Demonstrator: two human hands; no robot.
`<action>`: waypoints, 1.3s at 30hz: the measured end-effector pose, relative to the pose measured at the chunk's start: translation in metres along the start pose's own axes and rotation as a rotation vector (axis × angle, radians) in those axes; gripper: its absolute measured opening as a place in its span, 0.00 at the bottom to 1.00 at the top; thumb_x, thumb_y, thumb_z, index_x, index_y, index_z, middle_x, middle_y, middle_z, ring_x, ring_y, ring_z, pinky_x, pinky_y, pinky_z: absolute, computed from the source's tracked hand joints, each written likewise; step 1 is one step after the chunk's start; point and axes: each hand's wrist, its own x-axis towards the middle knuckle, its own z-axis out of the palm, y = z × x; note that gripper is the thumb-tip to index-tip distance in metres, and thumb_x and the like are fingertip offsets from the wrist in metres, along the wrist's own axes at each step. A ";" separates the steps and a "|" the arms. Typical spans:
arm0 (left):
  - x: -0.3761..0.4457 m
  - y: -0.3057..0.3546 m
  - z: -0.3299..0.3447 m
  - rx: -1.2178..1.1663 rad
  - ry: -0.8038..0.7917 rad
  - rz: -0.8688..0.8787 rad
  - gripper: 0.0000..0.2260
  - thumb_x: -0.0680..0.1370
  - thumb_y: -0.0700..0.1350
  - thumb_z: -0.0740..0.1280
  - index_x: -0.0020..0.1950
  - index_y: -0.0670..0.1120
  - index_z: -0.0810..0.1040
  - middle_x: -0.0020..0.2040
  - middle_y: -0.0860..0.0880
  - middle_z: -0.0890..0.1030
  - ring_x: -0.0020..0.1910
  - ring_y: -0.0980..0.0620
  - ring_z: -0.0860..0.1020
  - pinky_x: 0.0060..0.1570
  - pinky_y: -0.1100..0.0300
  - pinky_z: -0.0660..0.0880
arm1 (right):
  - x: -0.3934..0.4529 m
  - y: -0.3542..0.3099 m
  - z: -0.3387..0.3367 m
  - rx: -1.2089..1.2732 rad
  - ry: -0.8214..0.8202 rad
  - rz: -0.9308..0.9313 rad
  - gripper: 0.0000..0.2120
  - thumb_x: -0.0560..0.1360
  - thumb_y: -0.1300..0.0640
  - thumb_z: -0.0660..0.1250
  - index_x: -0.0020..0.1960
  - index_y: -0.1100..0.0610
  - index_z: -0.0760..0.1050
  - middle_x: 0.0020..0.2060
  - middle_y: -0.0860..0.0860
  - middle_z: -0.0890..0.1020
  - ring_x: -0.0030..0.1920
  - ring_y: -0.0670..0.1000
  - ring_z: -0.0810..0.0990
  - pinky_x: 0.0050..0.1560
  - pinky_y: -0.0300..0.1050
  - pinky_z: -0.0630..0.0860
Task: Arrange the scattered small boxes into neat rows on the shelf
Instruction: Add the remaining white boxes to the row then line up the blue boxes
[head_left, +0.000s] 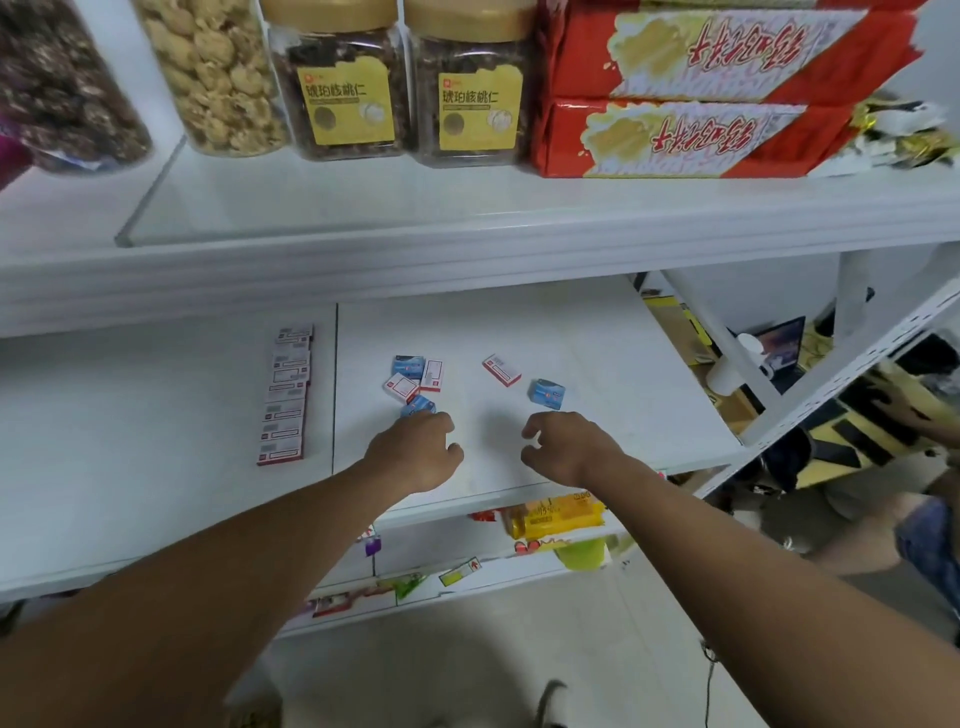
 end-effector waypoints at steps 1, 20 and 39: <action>0.003 0.002 0.000 0.002 0.002 -0.005 0.21 0.85 0.57 0.61 0.76 0.53 0.73 0.77 0.48 0.73 0.72 0.46 0.75 0.61 0.49 0.79 | 0.005 0.003 -0.002 -0.001 -0.003 -0.006 0.20 0.79 0.45 0.66 0.70 0.47 0.77 0.65 0.52 0.81 0.65 0.55 0.79 0.64 0.51 0.77; 0.032 0.073 0.034 -0.064 0.032 -0.313 0.20 0.84 0.57 0.62 0.75 0.53 0.74 0.74 0.48 0.77 0.68 0.45 0.78 0.65 0.47 0.79 | 0.088 0.083 -0.024 -0.030 -0.179 -0.290 0.19 0.79 0.46 0.67 0.69 0.48 0.77 0.66 0.50 0.79 0.64 0.54 0.79 0.66 0.50 0.77; 0.098 0.024 0.033 -0.091 0.342 -0.255 0.15 0.81 0.51 0.65 0.65 0.49 0.81 0.61 0.47 0.85 0.55 0.46 0.84 0.53 0.48 0.84 | 0.121 0.058 -0.008 -0.039 -0.141 -0.204 0.17 0.77 0.46 0.66 0.64 0.42 0.79 0.63 0.47 0.79 0.62 0.53 0.80 0.63 0.50 0.78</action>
